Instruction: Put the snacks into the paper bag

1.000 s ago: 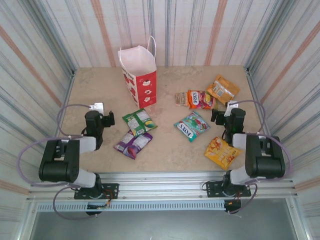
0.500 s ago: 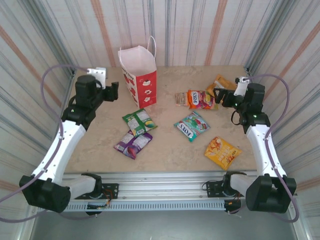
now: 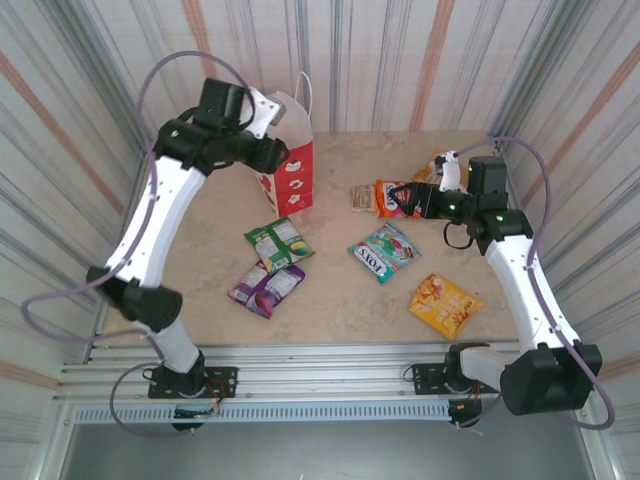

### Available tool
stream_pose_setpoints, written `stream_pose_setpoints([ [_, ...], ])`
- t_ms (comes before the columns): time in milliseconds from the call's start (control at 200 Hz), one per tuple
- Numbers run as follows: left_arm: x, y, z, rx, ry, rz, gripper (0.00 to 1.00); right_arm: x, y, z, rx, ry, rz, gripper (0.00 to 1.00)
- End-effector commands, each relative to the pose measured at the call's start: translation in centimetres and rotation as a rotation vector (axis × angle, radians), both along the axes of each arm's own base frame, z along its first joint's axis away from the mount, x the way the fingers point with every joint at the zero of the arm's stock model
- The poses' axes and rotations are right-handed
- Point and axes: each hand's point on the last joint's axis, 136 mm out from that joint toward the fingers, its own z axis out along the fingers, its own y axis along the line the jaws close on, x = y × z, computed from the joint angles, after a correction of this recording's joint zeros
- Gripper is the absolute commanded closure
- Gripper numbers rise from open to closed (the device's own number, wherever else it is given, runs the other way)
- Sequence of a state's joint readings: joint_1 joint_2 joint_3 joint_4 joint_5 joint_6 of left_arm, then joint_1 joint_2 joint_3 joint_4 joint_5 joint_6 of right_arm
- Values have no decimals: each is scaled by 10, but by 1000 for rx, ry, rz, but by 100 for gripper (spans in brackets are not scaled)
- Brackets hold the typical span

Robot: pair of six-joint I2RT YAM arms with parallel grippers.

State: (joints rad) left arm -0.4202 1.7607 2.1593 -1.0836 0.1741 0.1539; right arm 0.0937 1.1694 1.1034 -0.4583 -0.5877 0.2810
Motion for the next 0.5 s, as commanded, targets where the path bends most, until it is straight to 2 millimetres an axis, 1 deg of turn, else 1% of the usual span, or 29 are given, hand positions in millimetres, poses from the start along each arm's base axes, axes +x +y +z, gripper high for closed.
stream_pose_setpoints([
  [0, -3, -6, -26, 88, 102, -80, 34, 1, 6, 5, 11, 6, 8, 1],
  [70, 12, -11, -30, 103, 87, -81, 33, 3, 8, 5, 16, 3, 14, 1],
  [210, 41, -21, -30, 100, 32, -76, 30, 5, 11, -1, 15, 17, 23, 1],
  [331, 57, -27, -37, 101, 12, -71, 30, 5, 11, -8, 12, 34, 22, 1],
  [421, 63, -27, -39, 116, -1, -67, 30, 5, 13, -14, 14, 46, 29, 1],
  [426, 66, -28, -46, 122, 10, -68, 30, 4, 13, -14, 14, 48, 29, 1],
  [436, 68, -28, -52, 129, 18, -68, 30, 4, 13, -15, 14, 51, 29, 1],
  [496, 73, -28, -62, 152, 29, -67, 30, 4, 14, -18, 15, 60, 35, 1],
])
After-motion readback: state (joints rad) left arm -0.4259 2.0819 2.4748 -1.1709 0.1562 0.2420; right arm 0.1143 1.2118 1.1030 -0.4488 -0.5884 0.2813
